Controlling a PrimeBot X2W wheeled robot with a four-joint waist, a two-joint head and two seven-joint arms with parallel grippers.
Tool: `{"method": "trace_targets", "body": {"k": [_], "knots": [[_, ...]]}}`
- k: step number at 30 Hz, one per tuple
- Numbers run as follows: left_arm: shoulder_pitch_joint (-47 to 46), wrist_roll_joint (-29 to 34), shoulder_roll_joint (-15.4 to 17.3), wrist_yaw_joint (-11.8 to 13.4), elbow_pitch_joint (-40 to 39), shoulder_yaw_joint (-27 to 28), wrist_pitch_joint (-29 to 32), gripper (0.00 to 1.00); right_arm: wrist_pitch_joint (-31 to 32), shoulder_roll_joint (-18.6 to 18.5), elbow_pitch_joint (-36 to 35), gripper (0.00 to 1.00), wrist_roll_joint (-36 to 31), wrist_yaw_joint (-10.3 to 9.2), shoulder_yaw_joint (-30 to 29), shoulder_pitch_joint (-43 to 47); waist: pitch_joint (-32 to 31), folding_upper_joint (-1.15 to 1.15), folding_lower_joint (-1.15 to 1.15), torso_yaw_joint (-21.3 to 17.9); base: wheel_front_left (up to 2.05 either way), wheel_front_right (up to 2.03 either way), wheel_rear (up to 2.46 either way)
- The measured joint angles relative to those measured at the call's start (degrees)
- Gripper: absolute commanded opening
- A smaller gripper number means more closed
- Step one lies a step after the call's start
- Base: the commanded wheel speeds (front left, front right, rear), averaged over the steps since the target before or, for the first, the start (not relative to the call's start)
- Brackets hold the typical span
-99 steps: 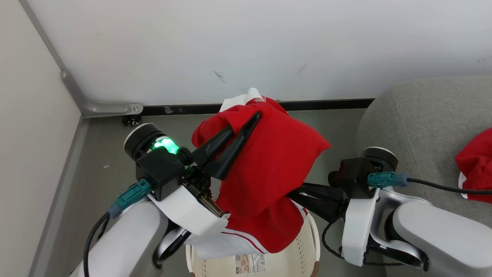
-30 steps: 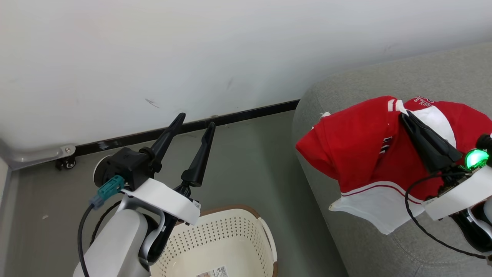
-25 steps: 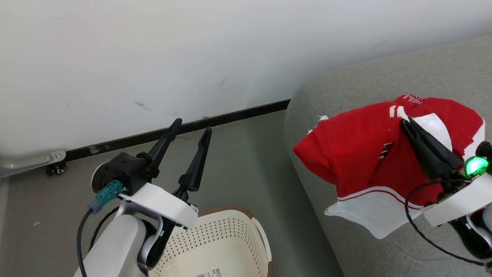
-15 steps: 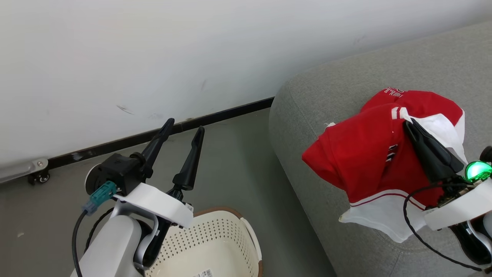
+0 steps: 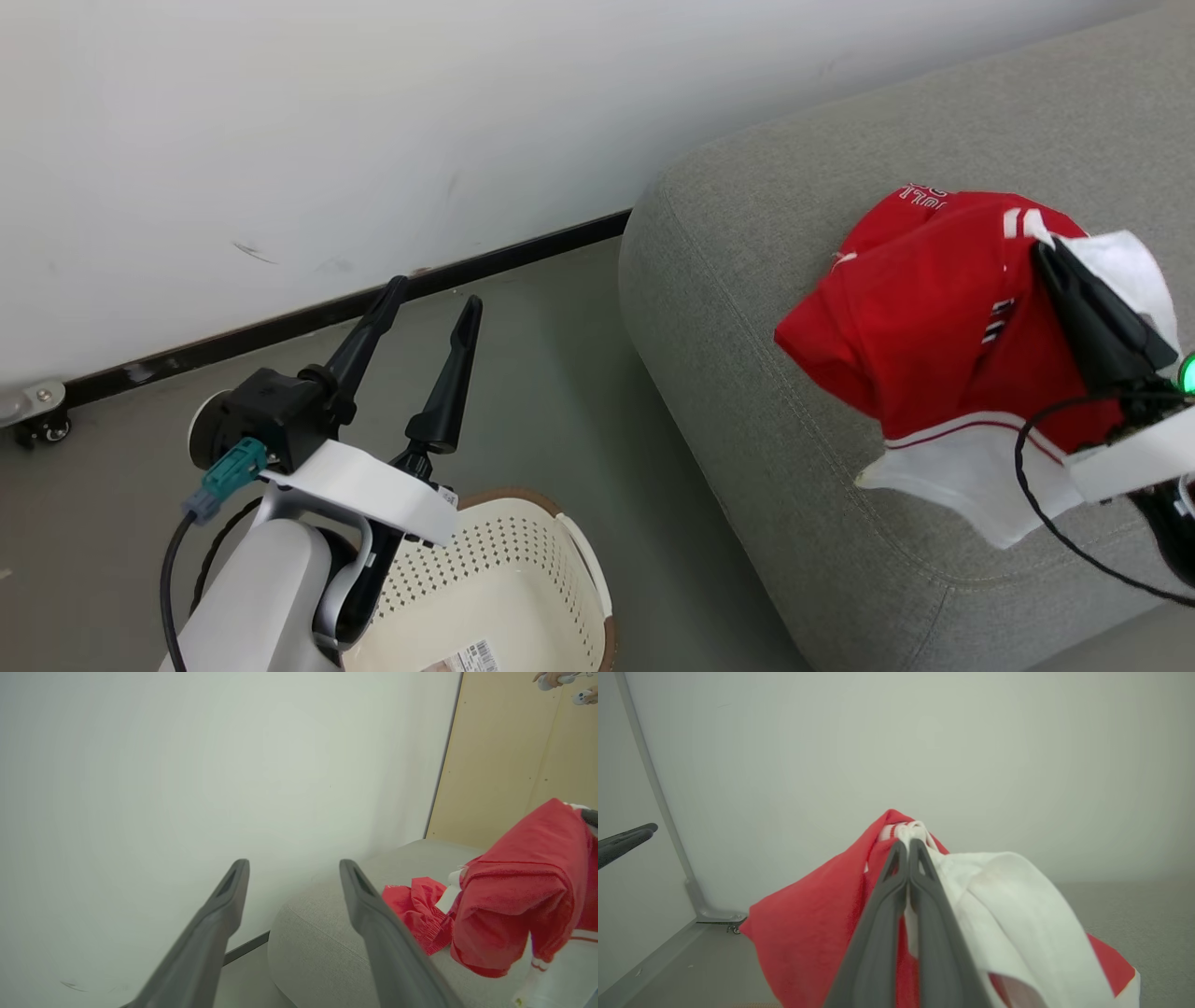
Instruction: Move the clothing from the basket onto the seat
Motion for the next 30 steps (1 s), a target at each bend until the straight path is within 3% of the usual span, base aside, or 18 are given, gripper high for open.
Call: {"method": "trace_targets", "body": {"k": [13, 30], "knots": [[0.87, 1.04, 0.64, 0.18, -0.71, 0.32, 0.00, 1.00, 10.34, -3.26, 4.68, 0.00, 3.74, 0.00, -1.69, -12.71, 2.93, 0.00, 0.00, -0.31, 0.00, 0.00, 0.00], [0.73, 2.13, 2.14, 1.31, -3.46, 0.63, 0.01, 1.00, 21.72, -7.20, 17.42, 0.00, 5.65, 0.00, -6.13, -26.78, 7.44, 0.00, 0.00, 1.42, 0.00, 0.00, 0.00]]}}
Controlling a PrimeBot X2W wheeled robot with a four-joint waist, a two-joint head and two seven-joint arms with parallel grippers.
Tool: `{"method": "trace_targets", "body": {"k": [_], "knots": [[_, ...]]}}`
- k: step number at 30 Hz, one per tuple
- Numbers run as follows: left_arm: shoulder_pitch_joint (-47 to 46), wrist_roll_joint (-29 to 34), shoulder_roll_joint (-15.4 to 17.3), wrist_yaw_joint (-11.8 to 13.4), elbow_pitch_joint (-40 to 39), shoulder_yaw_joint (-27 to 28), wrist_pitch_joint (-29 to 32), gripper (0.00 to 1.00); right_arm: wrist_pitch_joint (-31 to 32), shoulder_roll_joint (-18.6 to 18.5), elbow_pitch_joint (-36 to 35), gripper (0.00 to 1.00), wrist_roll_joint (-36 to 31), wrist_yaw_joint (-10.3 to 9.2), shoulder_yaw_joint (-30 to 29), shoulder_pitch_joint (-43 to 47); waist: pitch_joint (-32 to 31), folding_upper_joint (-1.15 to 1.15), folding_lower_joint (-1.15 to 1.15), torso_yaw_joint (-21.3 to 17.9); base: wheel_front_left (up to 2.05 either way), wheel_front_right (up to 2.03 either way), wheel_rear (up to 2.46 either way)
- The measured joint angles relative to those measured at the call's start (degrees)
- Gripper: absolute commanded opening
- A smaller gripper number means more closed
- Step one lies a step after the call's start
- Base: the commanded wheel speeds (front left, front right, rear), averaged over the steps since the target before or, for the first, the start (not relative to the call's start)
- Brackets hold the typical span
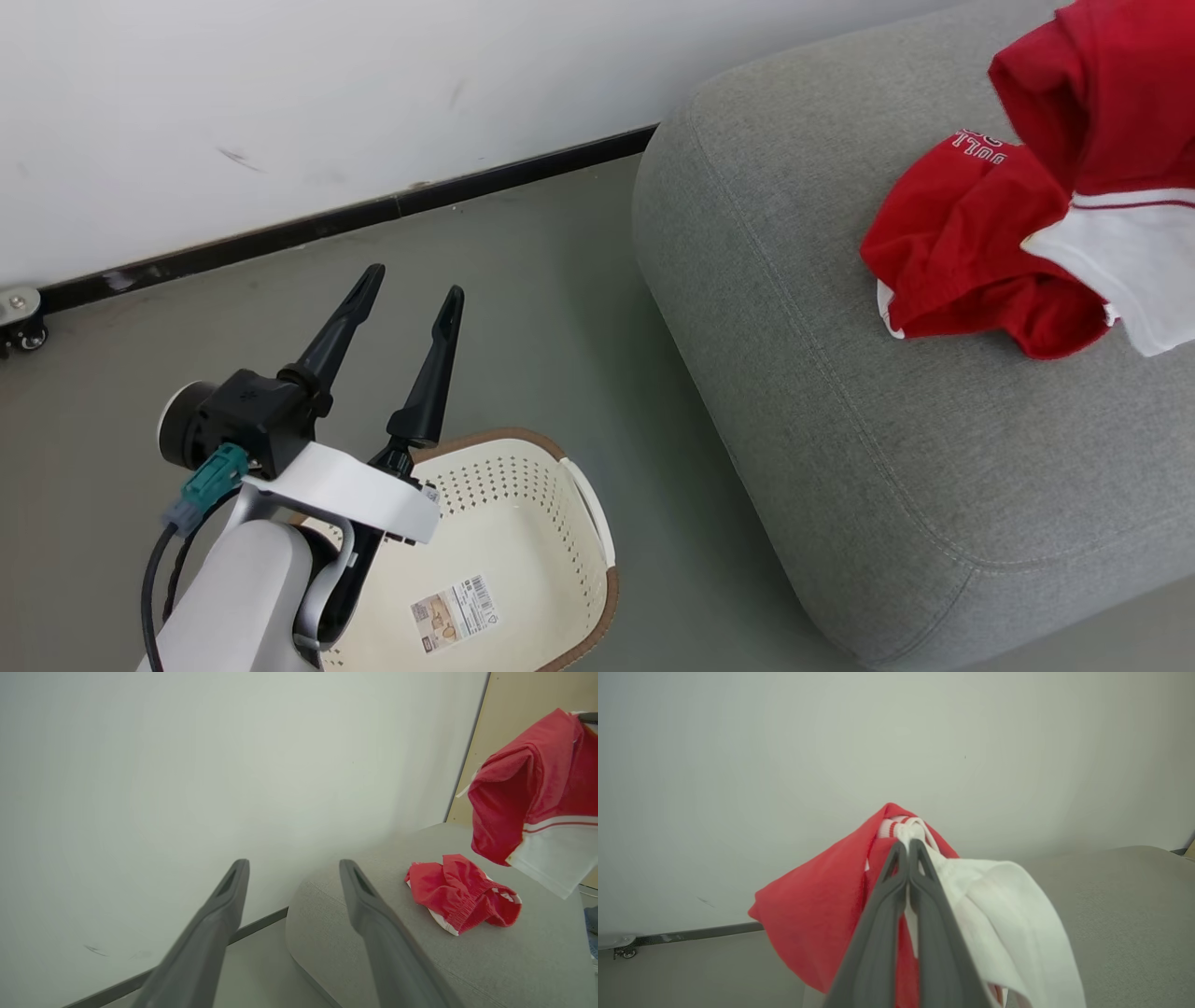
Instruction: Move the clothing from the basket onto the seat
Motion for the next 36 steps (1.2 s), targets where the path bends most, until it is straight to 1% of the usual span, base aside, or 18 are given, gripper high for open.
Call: {"method": "trace_targets", "body": {"k": [6, 11, 14, 19, 24, 30, 36], "knots": [[-0.05, 0.37, 0.35, 0.53, -1.05, 0.25, 0.09, 1.00, 1.32, -1.83, 3.78, 0.00, -0.15, 0.00, -2.11, -3.50, 1.72, 0.00, 0.00, 1.00, 0.00, 0.00, 0.00], [-0.21, 0.48, 1.57, 0.89, -2.49, 0.66, 0.77, 1.00, 1.34, -2.14, 6.70, 0.00, -0.66, -0.01, -3.50, -5.76, 3.29, 0.00, 0.00, 1.94, 0.00, 0.00, 0.00], [-0.49, 1.18, 1.65, 1.10, -3.07, 0.76, 1.11, 1.00, 1.33, -2.25, 8.38, 0.00, -0.65, -0.01, -3.90, -6.90, 4.29, 0.00, 0.00, 2.53, 0.00, 0.00, 0.00], [-1.31, 1.42, 1.83, 1.57, -4.63, 0.93, 1.56, 1.00, 1.02, -3.16, 10.05, 0.00, -1.14, 0.00, -4.38, -8.39, 6.06, 0.00, 0.00, 3.53, 0.00, 0.00, 0.00], [-1.49, 1.86, 1.98, 1.63, -5.84, 0.94, 2.01, 1.00, 0.13, -3.20, 10.44, 0.00, -1.55, -0.01, -4.19, -9.04, 7.53, 0.00, 0.00, 4.27, 0.00, 0.00, 0.00], [-3.13, 2.26, 2.14, 2.04, -7.57, 0.87, 2.60, 1.00, -1.04, -2.43, 12.66, 0.00, -1.86, -0.01, -2.92, -9.01, 9.80, 0.00, 0.00, 5.23, 0.00, 0.00, 0.00], [-3.73, 2.94, 2.14, 2.09, -8.40, 0.32, 3.79, 1.00, -2.32, 0.55, 16.02, 0.00, -1.49, 0.00, -1.69, -8.38, 12.11, 0.00, 0.00, 5.92, 0.00, 0.00, 0.00]]}}
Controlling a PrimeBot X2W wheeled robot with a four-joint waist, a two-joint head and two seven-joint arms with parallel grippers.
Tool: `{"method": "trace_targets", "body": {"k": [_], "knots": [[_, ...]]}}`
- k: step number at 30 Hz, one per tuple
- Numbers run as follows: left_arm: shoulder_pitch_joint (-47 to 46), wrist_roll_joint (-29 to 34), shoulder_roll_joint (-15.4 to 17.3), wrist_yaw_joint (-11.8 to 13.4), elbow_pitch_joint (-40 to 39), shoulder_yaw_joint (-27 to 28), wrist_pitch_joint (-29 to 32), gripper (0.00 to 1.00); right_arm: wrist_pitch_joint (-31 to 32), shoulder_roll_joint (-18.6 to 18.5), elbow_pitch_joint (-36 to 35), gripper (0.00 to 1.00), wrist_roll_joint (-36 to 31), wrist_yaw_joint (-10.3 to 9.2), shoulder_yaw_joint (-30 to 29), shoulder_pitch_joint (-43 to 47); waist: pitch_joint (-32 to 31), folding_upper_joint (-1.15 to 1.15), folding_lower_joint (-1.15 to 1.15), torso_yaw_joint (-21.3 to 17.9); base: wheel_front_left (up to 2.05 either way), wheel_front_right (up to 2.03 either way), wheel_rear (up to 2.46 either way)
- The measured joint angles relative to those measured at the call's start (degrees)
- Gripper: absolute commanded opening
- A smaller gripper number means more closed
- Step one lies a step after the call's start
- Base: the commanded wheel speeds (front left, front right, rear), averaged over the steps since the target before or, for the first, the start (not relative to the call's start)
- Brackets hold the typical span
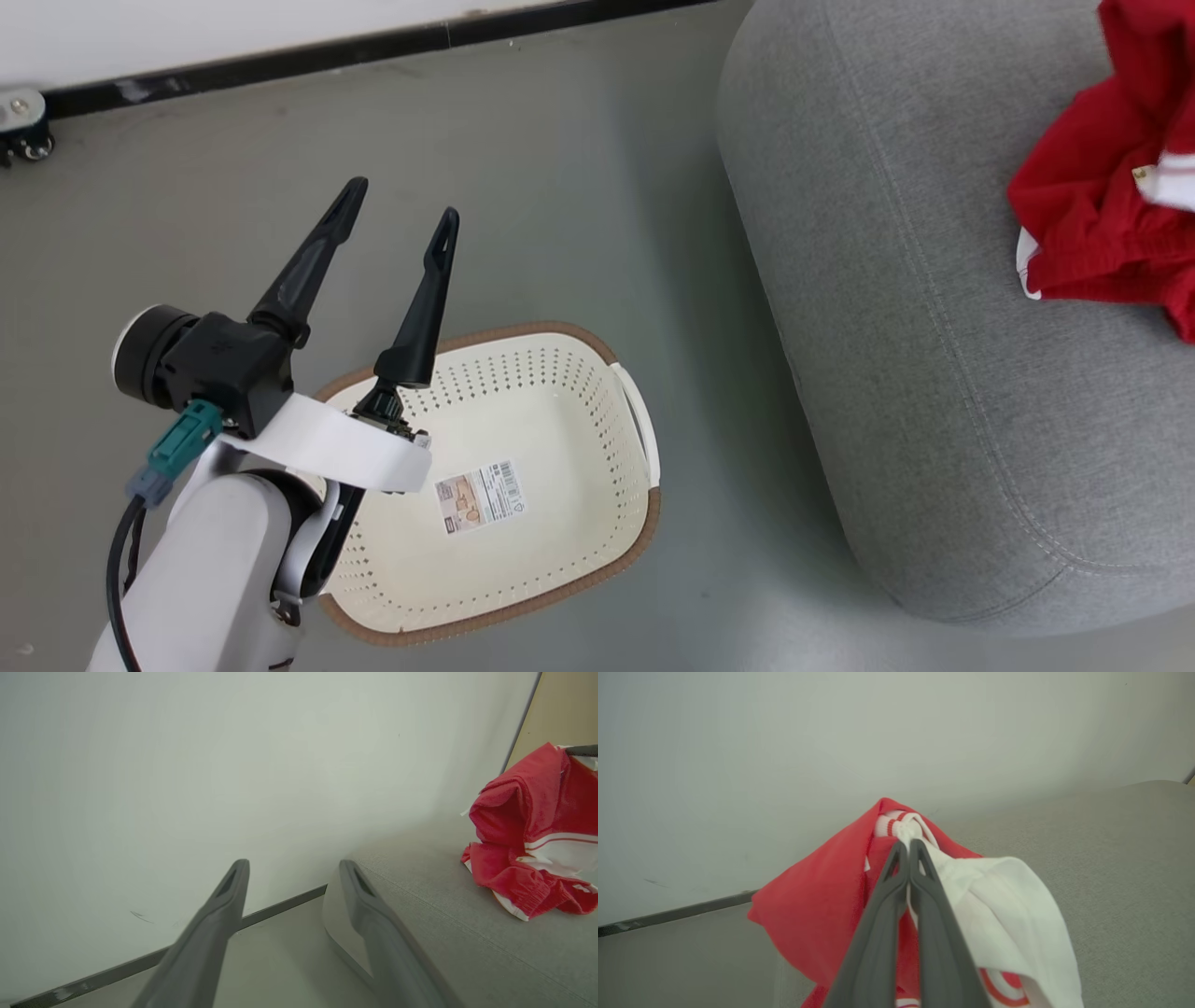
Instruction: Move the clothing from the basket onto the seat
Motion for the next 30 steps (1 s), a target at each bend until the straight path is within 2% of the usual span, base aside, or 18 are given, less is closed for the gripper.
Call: {"method": "trace_targets", "body": {"k": [17, 29, 30], "knots": [[-3.53, 0.90, 0.13, 0.38, -1.09, -0.31, 0.80, 1.00, -4.35, 6.84, 4.98, 0.00, 1.53, 0.00, 0.94, 5.53, 4.91, 0.00, 0.00, 0.06, 0.00, 0.00, 0.00], [-3.55, 0.88, -0.53, 0.46, 0.73, -0.23, -0.31, 1.00, -7.00, 8.40, 7.15, 0.00, 2.07, 0.00, 2.25, 7.78, 4.50, 0.00, 0.00, -0.47, 0.00, 0.00, 0.00], [-3.55, 0.88, -0.55, 0.46, 0.76, -0.23, -0.35, 1.00, -7.37, 8.43, 7.14, 0.06, 2.07, 0.00, 2.27, 7.75, 4.39, 0.00, 0.00, -0.51, 0.00, 0.00, 0.00]]}}
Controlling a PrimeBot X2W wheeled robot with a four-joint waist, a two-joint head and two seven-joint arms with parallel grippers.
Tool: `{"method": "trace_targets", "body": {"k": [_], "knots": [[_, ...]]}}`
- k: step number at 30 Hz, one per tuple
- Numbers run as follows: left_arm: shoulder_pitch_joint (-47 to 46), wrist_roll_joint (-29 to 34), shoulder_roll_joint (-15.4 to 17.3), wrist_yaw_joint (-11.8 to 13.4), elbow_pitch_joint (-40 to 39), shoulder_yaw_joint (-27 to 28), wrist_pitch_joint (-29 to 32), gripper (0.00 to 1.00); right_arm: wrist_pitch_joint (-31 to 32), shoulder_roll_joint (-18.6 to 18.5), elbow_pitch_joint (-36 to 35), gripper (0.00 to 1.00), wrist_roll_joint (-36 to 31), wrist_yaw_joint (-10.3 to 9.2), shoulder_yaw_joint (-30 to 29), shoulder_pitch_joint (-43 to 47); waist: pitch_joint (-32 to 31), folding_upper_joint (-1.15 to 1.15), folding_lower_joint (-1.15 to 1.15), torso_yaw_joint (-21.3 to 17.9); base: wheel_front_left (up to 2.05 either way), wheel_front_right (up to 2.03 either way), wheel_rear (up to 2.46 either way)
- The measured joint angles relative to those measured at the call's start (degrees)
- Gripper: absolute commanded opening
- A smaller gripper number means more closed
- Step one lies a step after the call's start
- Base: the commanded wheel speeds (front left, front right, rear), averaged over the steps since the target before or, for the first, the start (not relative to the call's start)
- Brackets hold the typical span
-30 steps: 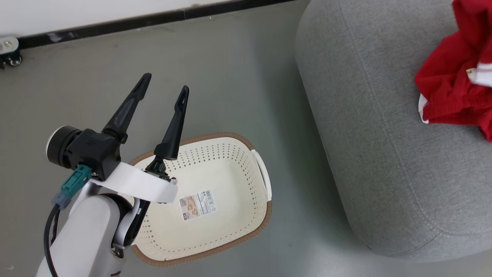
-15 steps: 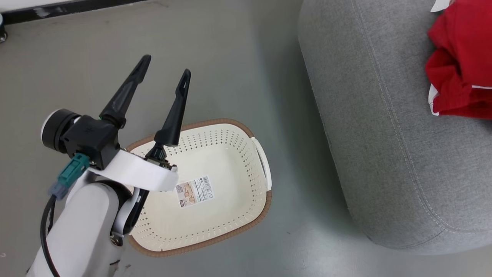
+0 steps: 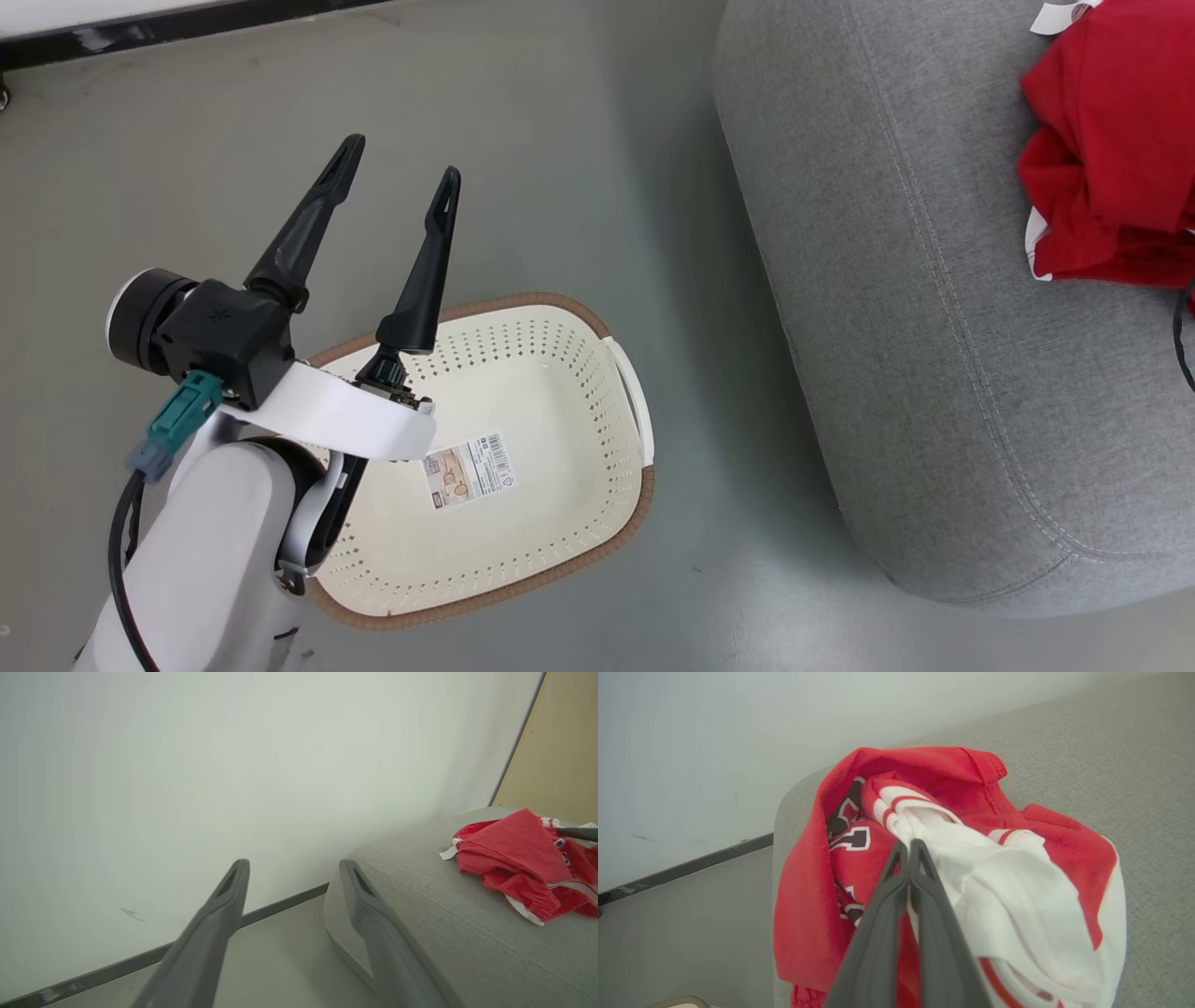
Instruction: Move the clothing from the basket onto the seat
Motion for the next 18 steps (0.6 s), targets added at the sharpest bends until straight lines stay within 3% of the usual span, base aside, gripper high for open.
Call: {"method": "trace_targets", "body": {"k": [1, 4, 5, 6, 7, 8, 18], "knots": [[0.00, 0.00, -0.07, 0.00, 0.05, 0.00, -0.02, 1.00, -0.45, 0.02, 0.01, 0.22, 0.00, 0.00, -0.01, -0.01, -0.12, 0.00, 0.00, -0.04, 0.00, 0.00, 0.00], [0.00, -0.02, -0.30, 0.00, 0.40, 0.00, -0.45, 1.00, -0.80, 0.03, 0.04, 0.51, 0.00, 0.00, 0.09, 0.01, -0.48, 0.00, 0.00, -0.16, 0.00, 0.00, 0.00], [0.00, -0.03, -0.37, 0.00, 0.55, 0.00, -0.49, 1.00, -1.21, 0.03, 0.08, 0.77, 0.07, 0.00, 0.09, 0.01, -0.62, 0.00, 0.00, -0.20, 0.00, 0.00, 0.00], [0.00, -0.11, -0.40, 0.00, 0.80, 0.01, -0.54, 1.00, -1.36, 0.01, 0.08, 0.77, 0.08, 0.00, 0.12, 0.01, -0.75, 0.00, 0.00, -0.24, 0.00, 0.00, 0.00], [0.00, -0.23, -0.42, 0.00, 1.09, 0.04, -0.77, 1.00, -1.44, -0.02, 0.09, 0.96, 0.08, 0.00, 0.20, 0.01, -0.88, 0.00, 0.00, -0.27, 0.00, 0.00, 0.00], [0.01, -0.41, -0.44, 0.00, 1.32, 0.12, -0.94, 1.00, -1.72, -0.05, 0.11, 1.00, 0.08, 0.00, 0.36, 0.01, -1.02, 0.00, 0.00, -0.31, 0.00, 0.00, 0.00], [0.25, -1.01, -1.68, 0.01, 3.42, 0.86, -1.87, 1.00, -4.21, -0.33, -0.36, 1.00, 0.02, 0.00, 2.08, 0.13, -3.24, 0.00, 0.00, -0.51, 0.00, 0.00, 0.00]]}}
